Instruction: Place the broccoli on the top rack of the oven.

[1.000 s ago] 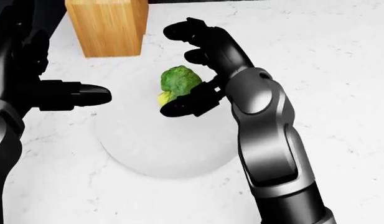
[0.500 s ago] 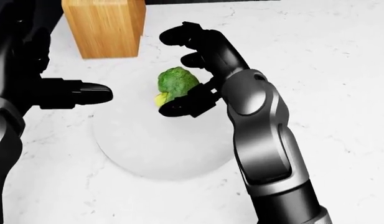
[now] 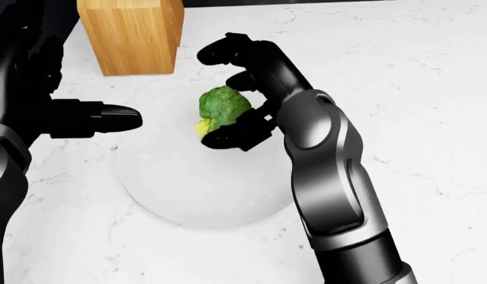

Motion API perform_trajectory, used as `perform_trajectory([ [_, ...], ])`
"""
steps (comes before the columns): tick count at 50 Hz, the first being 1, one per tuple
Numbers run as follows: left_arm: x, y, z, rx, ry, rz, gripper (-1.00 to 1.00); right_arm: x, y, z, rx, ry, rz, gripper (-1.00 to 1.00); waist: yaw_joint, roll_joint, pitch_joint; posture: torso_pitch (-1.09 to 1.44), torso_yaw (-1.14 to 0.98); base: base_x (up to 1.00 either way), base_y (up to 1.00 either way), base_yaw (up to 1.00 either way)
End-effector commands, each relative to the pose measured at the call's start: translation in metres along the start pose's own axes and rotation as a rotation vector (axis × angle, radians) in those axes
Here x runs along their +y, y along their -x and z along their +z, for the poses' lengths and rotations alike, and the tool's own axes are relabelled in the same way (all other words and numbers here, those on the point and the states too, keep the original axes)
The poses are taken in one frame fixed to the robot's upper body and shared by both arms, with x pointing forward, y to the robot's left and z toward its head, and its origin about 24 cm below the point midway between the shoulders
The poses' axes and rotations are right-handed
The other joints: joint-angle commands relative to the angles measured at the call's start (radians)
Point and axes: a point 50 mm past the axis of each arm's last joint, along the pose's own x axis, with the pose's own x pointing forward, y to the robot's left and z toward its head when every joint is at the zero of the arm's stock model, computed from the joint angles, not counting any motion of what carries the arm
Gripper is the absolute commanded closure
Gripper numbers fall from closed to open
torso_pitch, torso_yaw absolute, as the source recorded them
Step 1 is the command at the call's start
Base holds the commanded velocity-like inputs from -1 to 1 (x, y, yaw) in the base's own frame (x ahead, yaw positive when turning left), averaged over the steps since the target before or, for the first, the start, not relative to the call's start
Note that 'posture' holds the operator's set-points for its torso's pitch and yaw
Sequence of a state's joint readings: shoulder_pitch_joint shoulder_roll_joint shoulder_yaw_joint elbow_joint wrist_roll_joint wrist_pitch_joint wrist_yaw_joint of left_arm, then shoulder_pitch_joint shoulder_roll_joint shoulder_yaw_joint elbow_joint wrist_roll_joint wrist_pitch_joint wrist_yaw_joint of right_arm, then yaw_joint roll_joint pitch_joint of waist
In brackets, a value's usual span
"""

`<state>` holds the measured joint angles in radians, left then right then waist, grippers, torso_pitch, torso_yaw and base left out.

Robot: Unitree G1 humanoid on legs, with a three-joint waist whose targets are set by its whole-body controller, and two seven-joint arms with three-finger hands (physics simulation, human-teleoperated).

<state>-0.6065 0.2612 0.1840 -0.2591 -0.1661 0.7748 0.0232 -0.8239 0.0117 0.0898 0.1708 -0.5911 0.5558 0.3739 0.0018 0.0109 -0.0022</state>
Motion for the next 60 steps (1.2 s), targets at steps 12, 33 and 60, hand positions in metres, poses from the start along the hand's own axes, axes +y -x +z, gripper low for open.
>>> perform_trajectory([
  [12, -0.002, 0.001, 0.02, -0.096, 0.0, -0.003, -1.0, 0.006, 0.002, 0.01, -0.056, 0.047, -0.007, -0.28, 0.001, 0.008, -0.013, 0.0, 0.0, 0.0, 0.0, 0.0],
  [33, -0.003, 0.001, 0.018, -0.097, 0.001, -0.004, -1.0, 0.016, 0.003, 0.005, -0.054, 0.08, 0.014, -0.22, 0.001, 0.007, -0.019, 0.0, 0.0, 0.0, 0.0, 0.0],
  [60, -0.004, 0.0, 0.02, -0.098, 0.001, -0.006, -1.0, 0.007, 0.005, 0.023, -0.079, 0.118, -0.005, 0.27, -0.001, 0.01, -0.015, 0.0, 0.0, 0.0, 0.0, 0.0],
])
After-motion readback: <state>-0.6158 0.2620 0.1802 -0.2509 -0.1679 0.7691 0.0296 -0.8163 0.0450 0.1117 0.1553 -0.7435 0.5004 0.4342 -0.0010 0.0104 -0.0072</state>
